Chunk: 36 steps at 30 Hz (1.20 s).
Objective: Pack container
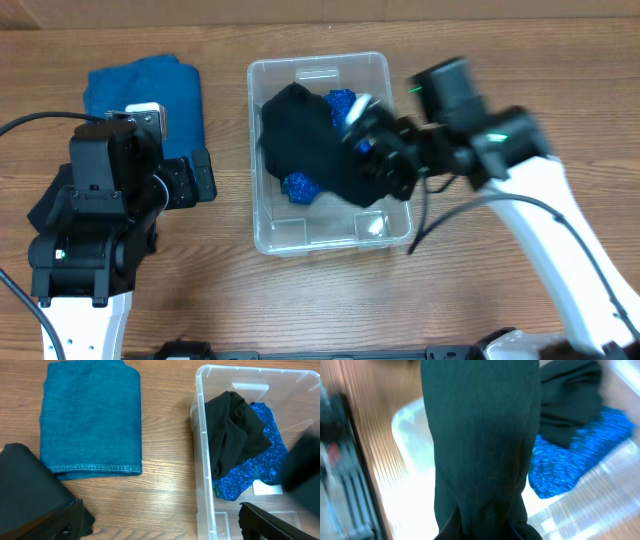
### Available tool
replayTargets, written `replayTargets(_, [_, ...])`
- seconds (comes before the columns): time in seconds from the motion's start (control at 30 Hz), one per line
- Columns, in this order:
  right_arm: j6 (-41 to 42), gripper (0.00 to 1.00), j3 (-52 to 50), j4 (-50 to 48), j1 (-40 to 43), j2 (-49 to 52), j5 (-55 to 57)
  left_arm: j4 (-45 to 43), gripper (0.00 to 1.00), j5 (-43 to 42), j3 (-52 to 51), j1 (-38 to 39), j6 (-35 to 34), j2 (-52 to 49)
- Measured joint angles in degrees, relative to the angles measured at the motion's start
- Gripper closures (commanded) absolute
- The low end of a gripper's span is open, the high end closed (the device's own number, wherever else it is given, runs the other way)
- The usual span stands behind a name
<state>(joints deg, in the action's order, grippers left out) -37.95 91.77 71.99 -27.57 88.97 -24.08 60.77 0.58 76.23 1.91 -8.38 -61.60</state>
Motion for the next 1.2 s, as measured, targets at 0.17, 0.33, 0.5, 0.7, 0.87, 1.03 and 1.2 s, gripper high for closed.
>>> replayTargets(0.17, [-12.13, 0.96, 0.00, 1.11, -3.21, 13.75, 5.09, 0.55, 0.00, 0.02, 0.00, 0.00, 0.00, -0.07])
replayTargets(0.33, [-16.52, 0.49, -0.39, 5.03, -3.21, 24.24, 7.93, 0.55, 0.00, 0.02, 0.00, 0.00, 0.00, -0.07])
replayTargets(0.5, [-7.23, 0.00, 1.55, -1.73, -3.23, 24.59, 14.64, 0.55, 0.00, 0.02, 0.00, 0.00, 0.00, -0.07])
replayTargets(0.7, [9.94, 0.00, 10.34, -7.48, 1.29, 6.43, 22.49, 1.95, 0.00, 0.22, 0.02, -0.33, -0.26, -0.09])
replayTargets(0.87, [30.77, 0.00, 10.62, 0.66, 26.67, 1.05, 17.33, 4.85, 0.00, -0.90, 0.17, -23.76, -5.73, -1.60])
replayTargets(1.03, [34.16, 0.00, 9.73, 1.22, 31.65, 1.73, 11.21, 7.37, 0.00, -8.61, -0.31, -53.51, -12.92, -9.05])
replayTargets(1.2, [34.60, 0.00, 9.73, 1.11, 31.61, 1.73, 10.51, 9.16, 0.00, -7.96, -2.49, -58.82, -14.27, -8.11])
